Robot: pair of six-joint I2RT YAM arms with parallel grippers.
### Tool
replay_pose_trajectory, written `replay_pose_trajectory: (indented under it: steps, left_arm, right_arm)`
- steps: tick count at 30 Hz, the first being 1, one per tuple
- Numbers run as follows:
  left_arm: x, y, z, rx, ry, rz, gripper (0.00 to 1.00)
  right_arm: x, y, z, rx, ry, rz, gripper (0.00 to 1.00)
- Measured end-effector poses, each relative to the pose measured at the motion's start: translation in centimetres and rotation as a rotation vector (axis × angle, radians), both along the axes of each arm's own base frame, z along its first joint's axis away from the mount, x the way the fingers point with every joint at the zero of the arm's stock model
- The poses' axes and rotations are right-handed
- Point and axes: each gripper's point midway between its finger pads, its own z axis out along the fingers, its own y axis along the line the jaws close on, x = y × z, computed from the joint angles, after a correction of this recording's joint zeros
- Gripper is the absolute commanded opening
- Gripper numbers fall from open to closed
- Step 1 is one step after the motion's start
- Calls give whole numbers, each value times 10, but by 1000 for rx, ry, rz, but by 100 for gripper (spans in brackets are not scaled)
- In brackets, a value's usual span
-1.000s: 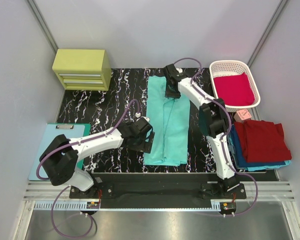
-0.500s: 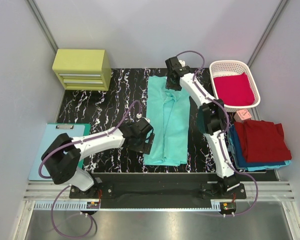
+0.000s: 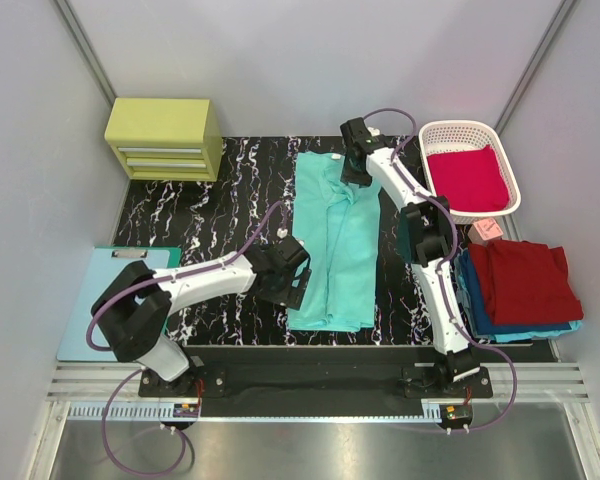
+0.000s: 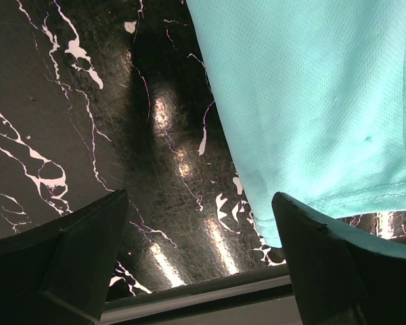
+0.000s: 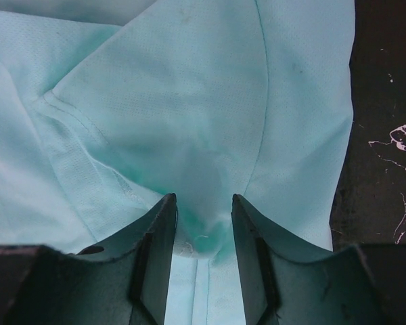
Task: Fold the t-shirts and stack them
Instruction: Grab the bottom of the folded rectangular tshirt with both arms
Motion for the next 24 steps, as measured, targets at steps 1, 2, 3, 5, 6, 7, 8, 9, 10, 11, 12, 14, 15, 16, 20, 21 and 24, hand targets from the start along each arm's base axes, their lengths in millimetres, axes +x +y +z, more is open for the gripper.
replay_pose_trajectory:
  steps: [1, 2, 3, 5, 6, 7, 8, 9, 10, 11, 12, 14, 15, 16, 20, 21, 24]
  left_arm:
    - [0, 0, 0, 0, 0, -1, 94]
    - [0, 0, -1, 2, 1, -2, 94]
    - [0, 0, -1, 3, 1, -3, 94]
    - [0, 0, -2, 8, 5, -3, 94]
    - [0, 0, -3, 10, 7, -4, 94]
    - [1, -1, -4, 12, 8, -5, 94]
    - [1, -1, -4, 13, 9, -6, 94]
    - [2, -2, -4, 14, 9, -7, 94]
    - [2, -2, -4, 14, 10, -7, 94]
    - [2, -2, -4, 14, 9, -8, 94]
    - [2, -2, -4, 13, 8, -8, 94]
    - [3, -3, -3, 12, 7, -8, 94]
    - [3, -3, -3, 12, 7, -9, 94]
    - [3, -3, -3, 12, 7, -9, 94]
    - [3, -3, -3, 12, 7, -10, 94]
    - [3, -3, -3, 12, 7, -10, 94]
    - [3, -3, -3, 12, 7, -10, 94]
  right_arm:
    - [0, 0, -1, 0, 3, 1, 51]
    - [-1, 1, -2, 2, 6, 2, 52]
    - [-1, 2, -2, 4, 8, 4, 53]
    - [-2, 3, -2, 9, 9, 9, 56]
    - [-2, 4, -3, 13, 10, 11, 57]
    - [-2, 4, -3, 14, 11, 12, 57]
    - [-2, 5, -3, 16, 12, 14, 58]
    - [-2, 6, -3, 17, 12, 15, 58]
    - [-2, 6, -2, 17, 11, 16, 58]
    - [-2, 6, -2, 18, 11, 16, 58]
    - [-3, 6, -2, 19, 12, 17, 58]
    - [-3, 7, -2, 19, 11, 18, 58]
    - [-2, 8, -1, 20, 9, 19, 58]
    - [-2, 9, 0, 21, 7, 20, 58]
    - [-1, 14, 5, 26, -7, 28, 58]
    - [-1, 16, 6, 27, -10, 31, 58]
    - [-2, 23, 8, 30, -16, 43, 58]
